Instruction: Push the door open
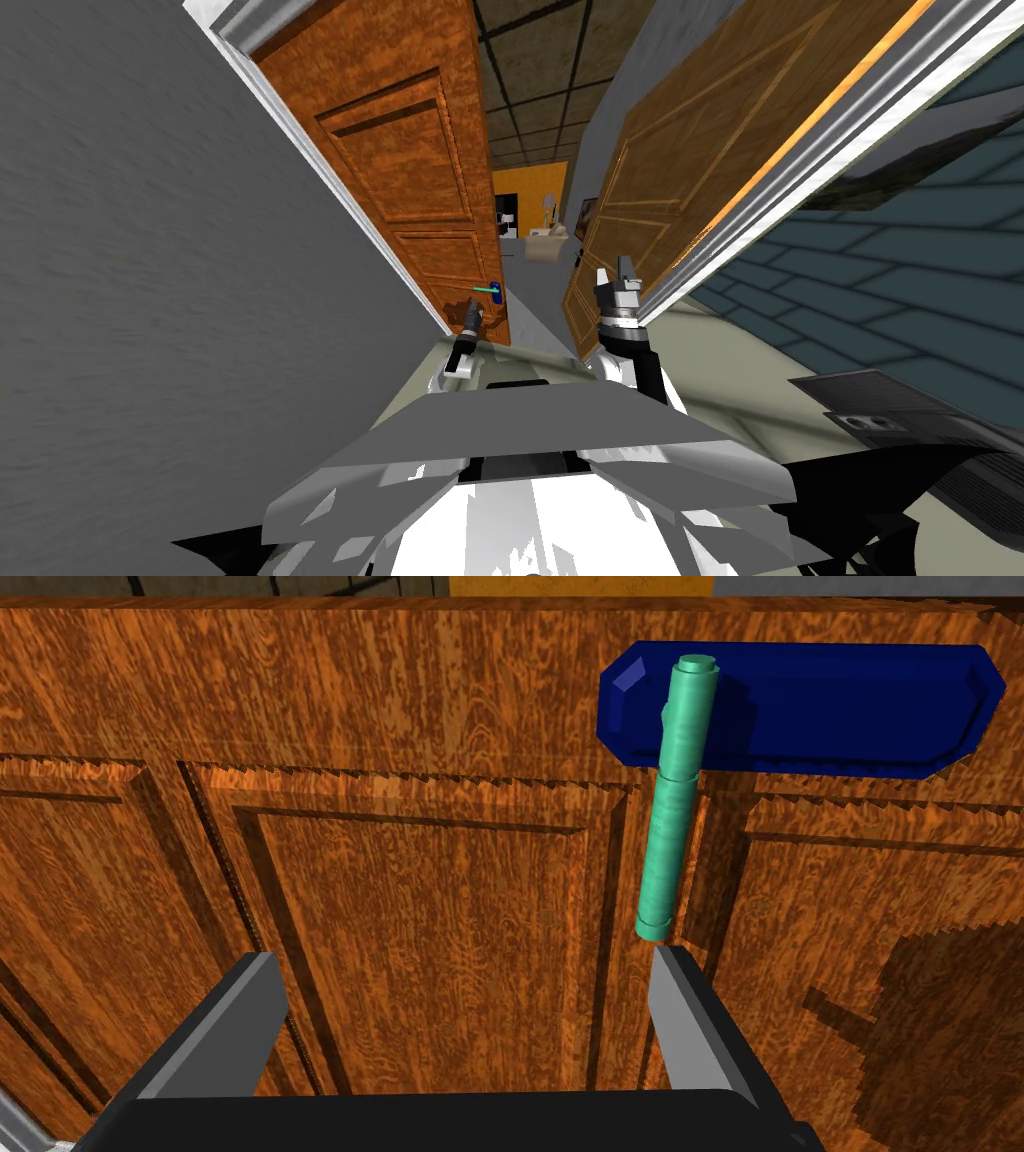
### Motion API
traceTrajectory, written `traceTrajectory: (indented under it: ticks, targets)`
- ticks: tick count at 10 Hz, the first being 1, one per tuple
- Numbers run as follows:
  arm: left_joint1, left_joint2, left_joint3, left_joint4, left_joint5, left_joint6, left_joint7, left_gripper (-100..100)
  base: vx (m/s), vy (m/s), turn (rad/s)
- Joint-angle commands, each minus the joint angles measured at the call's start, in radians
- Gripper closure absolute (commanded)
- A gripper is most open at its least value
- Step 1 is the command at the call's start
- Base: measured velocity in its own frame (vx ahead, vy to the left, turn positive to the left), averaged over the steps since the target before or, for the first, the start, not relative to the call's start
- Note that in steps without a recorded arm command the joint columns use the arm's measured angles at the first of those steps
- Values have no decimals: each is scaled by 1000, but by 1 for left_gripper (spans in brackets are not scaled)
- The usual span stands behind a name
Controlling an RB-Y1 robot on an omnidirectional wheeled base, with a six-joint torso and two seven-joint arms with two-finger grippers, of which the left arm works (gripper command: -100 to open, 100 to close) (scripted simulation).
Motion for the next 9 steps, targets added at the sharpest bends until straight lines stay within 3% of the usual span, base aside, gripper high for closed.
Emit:
traceTrajectory:
  ticks: [1, 4, 9]
  targets:
    - [-18, 1, -10, 35, -1, 11, 2, -100, 79, 88, -68]
    - [-58, 4, -32, 114, -2, 31, 6, -100, 66, 126, -72]
    - [-103, 7, -56, 201, -4, 53, 11, -100, 62, 115, -63]
